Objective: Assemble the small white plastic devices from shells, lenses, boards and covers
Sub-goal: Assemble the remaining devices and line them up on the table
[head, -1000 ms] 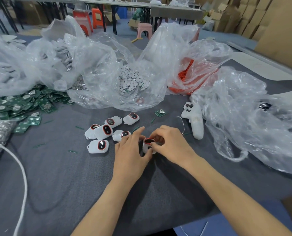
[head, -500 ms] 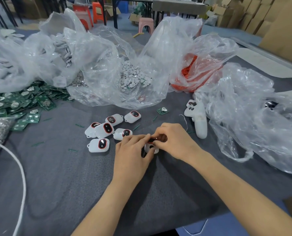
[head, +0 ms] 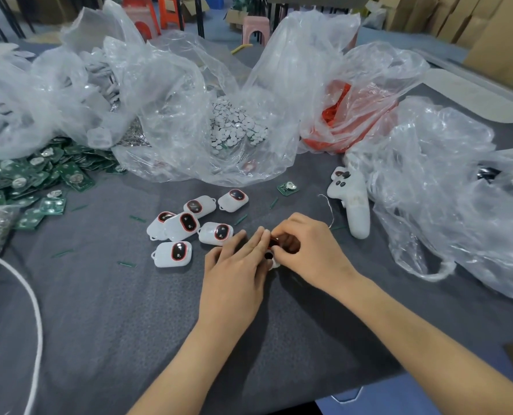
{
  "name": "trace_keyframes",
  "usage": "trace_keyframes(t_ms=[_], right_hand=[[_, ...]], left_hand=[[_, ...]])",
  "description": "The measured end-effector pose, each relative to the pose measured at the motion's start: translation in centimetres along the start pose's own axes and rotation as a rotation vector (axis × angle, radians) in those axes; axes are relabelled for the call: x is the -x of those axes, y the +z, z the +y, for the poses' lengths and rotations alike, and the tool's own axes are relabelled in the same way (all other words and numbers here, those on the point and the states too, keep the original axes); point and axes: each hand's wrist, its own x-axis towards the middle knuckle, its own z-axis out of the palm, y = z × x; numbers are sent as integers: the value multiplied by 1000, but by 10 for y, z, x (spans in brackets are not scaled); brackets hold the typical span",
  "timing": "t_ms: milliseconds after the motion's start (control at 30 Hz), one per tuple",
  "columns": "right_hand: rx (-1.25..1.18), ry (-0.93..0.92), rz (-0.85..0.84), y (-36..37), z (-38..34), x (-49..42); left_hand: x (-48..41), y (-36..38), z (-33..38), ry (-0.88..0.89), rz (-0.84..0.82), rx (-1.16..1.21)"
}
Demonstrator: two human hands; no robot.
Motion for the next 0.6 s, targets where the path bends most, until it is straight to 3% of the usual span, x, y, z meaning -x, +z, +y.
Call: trace_keyframes(t_ms=[200, 600], right_hand=[[-45, -31, 139, 13, 5, 11], [-50, -102, 137, 16, 7, 10]], left_hand=[[-1, 1, -2, -26, 0, 103], [-2, 3, -5, -37, 30, 130]])
